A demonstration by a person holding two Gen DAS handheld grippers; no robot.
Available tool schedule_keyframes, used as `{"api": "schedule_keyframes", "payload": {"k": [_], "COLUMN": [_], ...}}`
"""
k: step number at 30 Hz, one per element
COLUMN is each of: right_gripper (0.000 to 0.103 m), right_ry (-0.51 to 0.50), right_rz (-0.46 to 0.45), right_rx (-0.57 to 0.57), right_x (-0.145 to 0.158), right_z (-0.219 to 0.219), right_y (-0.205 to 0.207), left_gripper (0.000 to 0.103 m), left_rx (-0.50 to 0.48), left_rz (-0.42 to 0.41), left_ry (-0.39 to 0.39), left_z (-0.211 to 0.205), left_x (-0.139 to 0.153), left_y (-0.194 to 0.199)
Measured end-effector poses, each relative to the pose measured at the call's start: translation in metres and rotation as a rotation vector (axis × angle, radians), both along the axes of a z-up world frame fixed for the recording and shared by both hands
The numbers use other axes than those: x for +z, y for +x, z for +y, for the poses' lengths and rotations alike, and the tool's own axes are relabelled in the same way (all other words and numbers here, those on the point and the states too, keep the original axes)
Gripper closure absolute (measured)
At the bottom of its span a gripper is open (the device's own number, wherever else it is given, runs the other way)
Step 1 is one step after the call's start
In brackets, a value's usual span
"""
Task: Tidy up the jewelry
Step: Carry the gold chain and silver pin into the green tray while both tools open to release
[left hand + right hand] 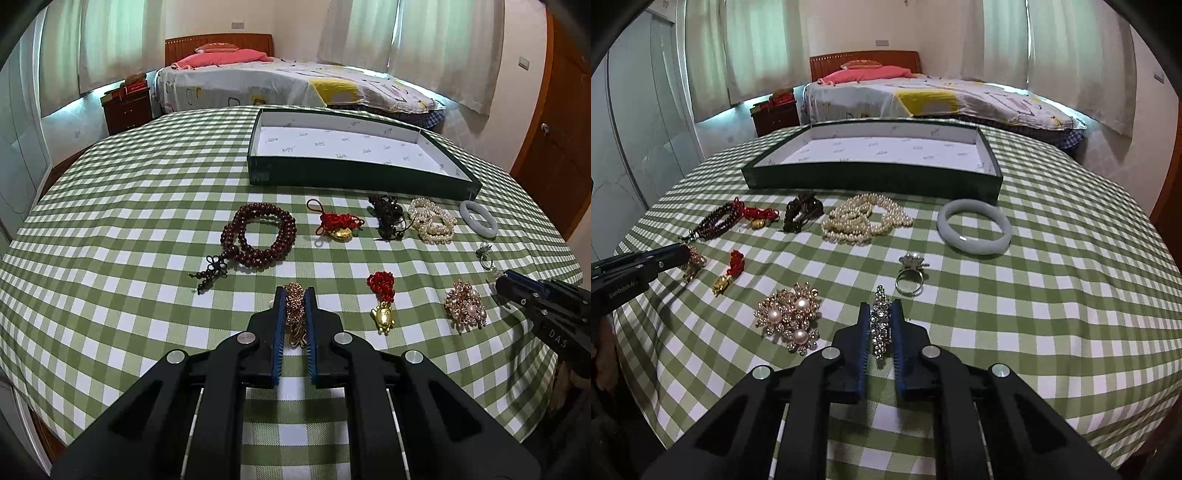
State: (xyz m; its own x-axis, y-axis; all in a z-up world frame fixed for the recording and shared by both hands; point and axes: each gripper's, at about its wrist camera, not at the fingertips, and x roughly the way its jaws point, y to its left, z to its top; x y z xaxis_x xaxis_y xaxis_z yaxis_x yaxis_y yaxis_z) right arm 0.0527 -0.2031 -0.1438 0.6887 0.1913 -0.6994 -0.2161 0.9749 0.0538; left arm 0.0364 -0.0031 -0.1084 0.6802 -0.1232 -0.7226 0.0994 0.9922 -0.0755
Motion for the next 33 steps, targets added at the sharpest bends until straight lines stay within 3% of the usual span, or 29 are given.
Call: {"api": "schedule_keyframes", "payload": {"k": [18, 26, 33], "right_gripper": [0.091, 0.091, 0.091], "right_ry": [0.031, 0.042, 0.045], "right_rz": [-0.1, -0.146, -0.199], "right_rx": [-0.025, -0.044, -0.072], "right_x": [0.029, 0.049, 0.069], "right_z": [-0.009, -0.014, -0.018], "right_y": [0.005, 0.036, 0.089], "left_gripper": [0.093, 0.093, 0.094], "left_rx": [0.001, -0.029, -0.048], "left_rz": [-0.094, -0.13, -0.181], "left_ry": [-0.009, -0.024, -0.028], "left_z": [-0.001, -0.017, -0.034], "left_x": [0.031, 0.052, 0.068], "left_y": [0.004, 0.039, 0.091]}}
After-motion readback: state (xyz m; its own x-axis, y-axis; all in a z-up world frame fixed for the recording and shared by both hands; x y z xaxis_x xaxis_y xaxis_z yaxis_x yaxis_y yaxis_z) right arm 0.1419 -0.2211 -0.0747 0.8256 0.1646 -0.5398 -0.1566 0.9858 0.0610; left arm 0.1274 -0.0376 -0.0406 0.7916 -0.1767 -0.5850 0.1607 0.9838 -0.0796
